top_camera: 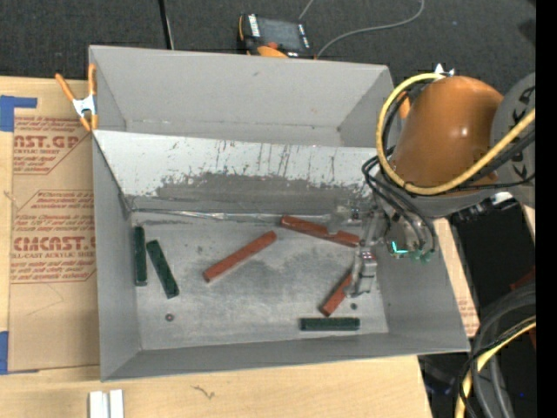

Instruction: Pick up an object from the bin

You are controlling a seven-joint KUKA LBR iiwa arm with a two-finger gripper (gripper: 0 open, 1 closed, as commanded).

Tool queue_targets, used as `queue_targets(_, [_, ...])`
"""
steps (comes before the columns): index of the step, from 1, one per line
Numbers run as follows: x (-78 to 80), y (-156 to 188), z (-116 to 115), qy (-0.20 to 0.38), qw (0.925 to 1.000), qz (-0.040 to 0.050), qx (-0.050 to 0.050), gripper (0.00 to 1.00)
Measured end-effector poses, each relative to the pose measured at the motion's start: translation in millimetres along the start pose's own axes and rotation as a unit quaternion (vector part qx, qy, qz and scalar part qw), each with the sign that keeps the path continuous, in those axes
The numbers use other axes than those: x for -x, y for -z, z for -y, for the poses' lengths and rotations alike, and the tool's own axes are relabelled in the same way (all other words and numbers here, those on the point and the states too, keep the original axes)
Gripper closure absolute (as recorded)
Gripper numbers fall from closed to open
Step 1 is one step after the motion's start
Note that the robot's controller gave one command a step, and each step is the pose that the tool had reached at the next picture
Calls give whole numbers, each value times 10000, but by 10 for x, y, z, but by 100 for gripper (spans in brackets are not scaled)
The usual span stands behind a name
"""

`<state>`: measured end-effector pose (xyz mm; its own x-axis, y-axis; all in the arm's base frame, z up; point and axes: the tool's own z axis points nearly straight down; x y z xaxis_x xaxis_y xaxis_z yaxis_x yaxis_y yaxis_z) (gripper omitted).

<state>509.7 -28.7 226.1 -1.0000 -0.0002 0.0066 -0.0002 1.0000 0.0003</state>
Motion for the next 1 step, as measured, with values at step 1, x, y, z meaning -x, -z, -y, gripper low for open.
queue_targets(1, [84,-1605,326,833,9965,-4,1,0])
